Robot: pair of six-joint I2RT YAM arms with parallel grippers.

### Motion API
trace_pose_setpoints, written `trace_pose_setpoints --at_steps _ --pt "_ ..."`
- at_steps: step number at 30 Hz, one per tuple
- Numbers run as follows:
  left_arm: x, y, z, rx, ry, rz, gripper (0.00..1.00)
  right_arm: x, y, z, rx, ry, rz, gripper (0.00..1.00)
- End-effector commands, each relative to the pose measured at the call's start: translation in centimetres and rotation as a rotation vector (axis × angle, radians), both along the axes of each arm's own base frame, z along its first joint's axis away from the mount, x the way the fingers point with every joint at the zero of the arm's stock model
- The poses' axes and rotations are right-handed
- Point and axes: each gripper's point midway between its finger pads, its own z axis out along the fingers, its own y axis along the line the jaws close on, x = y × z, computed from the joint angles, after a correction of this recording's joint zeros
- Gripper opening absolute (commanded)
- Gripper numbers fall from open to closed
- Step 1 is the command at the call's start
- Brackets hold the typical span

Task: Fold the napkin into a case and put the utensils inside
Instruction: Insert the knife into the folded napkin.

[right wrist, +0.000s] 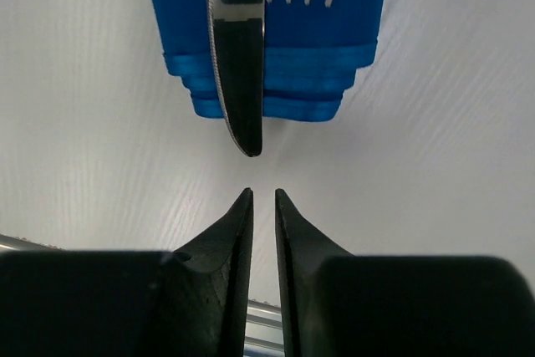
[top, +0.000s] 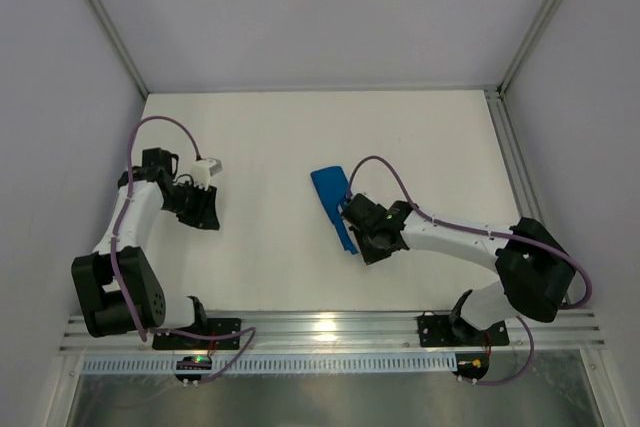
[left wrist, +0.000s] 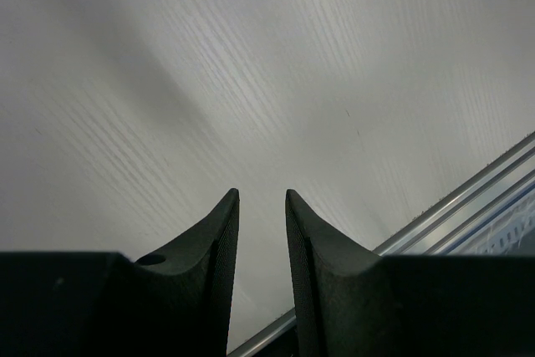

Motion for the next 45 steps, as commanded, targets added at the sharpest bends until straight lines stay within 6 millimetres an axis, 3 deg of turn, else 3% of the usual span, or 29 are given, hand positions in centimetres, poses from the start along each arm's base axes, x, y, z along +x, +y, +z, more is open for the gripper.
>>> trace_pose_setpoints --at_steps 1,6,16,24,30,34,38,42,45 --pt "0.4 -0.1 0.6 -0.013 -0.030 -0.005 0.30 -0.5 0.7 0.3 0.084 -0.004 -0.065 0.18" --pt "0.4 0.0 0.5 -0.010 -0.031 -0.002 0.30 -1.3 1.1 -1.1 0.106 0.043 -0.064 0.13" --pt "0.5 0.2 0.6 0.004 -0.033 -0.001 0.30 0.5 2.0 -3.0 0.079 0.011 -0.067 0.06" --pt "0.4 0.2 0.6 0.003 -0.034 -0.002 0.30 2.2 2.0 -2.6 -0.006 -0.025 -0.033 0.04" --pt "0.6 0.3 0.6 0.010 -0.037 0.003 0.31 2.4 2.9 -0.6 0.018 -0.031 0.031 0.04" --pt "1.0 1.0 0.4 0.048 -0.048 0.020 0.32 1.9 3.2 2.8 0.039 -0.059 0.106 0.12" --pt "1.7 2.1 0.5 0.108 -0.082 0.049 0.39 2.8 3.2 5.7 0.052 -0.136 0.119 0.28" --pt "2.3 2.3 1.2 0.117 -0.112 0.063 0.45 4.4 3.2 5.3 0.039 -0.153 0.121 0.32" --pt "2.7 2.3 1.7 0.114 -0.123 0.072 0.55 5.2 3.4 4.0 0.018 -0.145 0.132 0.35"
